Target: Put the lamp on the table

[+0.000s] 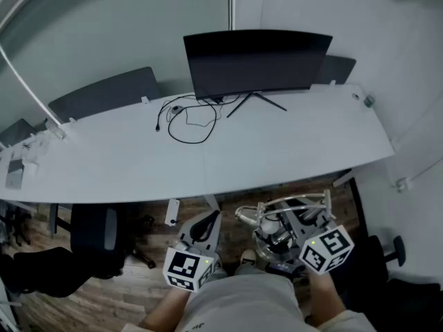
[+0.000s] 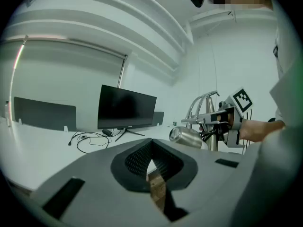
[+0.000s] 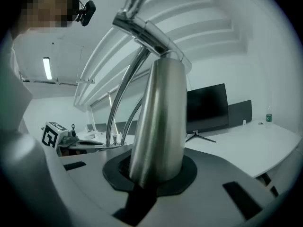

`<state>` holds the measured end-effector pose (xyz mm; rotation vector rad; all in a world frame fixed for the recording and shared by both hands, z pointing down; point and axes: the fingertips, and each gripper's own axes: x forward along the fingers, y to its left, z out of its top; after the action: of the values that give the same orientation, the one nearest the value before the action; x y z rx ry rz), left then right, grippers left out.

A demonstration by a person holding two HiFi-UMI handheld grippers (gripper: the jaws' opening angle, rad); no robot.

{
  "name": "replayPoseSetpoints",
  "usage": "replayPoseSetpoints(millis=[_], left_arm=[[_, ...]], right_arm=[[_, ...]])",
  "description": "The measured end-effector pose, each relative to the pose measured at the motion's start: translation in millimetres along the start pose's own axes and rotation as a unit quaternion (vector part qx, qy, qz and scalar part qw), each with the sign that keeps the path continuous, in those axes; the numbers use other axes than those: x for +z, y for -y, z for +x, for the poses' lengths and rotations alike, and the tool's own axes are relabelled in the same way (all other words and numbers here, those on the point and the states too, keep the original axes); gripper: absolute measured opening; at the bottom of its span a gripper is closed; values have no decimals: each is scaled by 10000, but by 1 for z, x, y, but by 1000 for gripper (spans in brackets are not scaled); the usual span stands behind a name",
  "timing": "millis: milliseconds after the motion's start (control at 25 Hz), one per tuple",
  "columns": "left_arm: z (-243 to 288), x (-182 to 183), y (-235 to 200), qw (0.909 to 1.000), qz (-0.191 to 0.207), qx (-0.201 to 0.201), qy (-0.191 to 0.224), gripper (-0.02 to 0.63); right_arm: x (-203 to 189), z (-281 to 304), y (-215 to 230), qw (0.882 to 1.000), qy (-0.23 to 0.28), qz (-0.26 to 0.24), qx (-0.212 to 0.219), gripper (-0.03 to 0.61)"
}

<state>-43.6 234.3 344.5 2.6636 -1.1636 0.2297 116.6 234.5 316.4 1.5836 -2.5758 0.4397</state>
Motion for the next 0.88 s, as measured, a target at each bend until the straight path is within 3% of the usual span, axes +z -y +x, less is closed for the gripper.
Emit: replayPoseSetpoints(millis=[880], left_arm=[[5, 4, 14, 10000, 58, 28, -24, 3]], right_arm=[[-3, -20, 9, 10000, 63, 62, 40, 70]])
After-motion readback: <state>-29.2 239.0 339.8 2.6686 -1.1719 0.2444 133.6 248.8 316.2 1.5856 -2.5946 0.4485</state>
